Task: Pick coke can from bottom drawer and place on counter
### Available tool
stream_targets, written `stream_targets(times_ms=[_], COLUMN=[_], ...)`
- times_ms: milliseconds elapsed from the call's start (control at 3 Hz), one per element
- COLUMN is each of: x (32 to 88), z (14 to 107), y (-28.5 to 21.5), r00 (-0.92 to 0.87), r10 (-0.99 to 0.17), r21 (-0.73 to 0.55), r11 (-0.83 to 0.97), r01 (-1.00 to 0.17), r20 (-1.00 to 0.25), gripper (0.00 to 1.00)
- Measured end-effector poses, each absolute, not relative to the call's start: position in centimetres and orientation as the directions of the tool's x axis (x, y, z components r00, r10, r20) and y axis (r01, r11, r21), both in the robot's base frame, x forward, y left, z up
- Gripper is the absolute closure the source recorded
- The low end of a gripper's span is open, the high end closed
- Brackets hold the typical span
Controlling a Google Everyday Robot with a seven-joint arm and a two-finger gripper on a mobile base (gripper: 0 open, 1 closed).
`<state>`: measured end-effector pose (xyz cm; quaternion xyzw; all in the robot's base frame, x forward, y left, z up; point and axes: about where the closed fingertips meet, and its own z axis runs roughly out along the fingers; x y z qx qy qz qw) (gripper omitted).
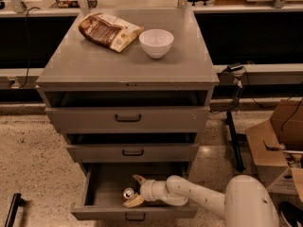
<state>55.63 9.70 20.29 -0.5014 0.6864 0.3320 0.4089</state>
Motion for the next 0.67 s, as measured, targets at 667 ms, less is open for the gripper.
stream_targets(times_ms=[667], x=[54.98], z=[19.95], y=[11.23], r00=[-0.120], r10=[-0.375], r21=[0.063], r11=[0.161], r01=[-0.985], r20=[-0.919], gripper=[0.64])
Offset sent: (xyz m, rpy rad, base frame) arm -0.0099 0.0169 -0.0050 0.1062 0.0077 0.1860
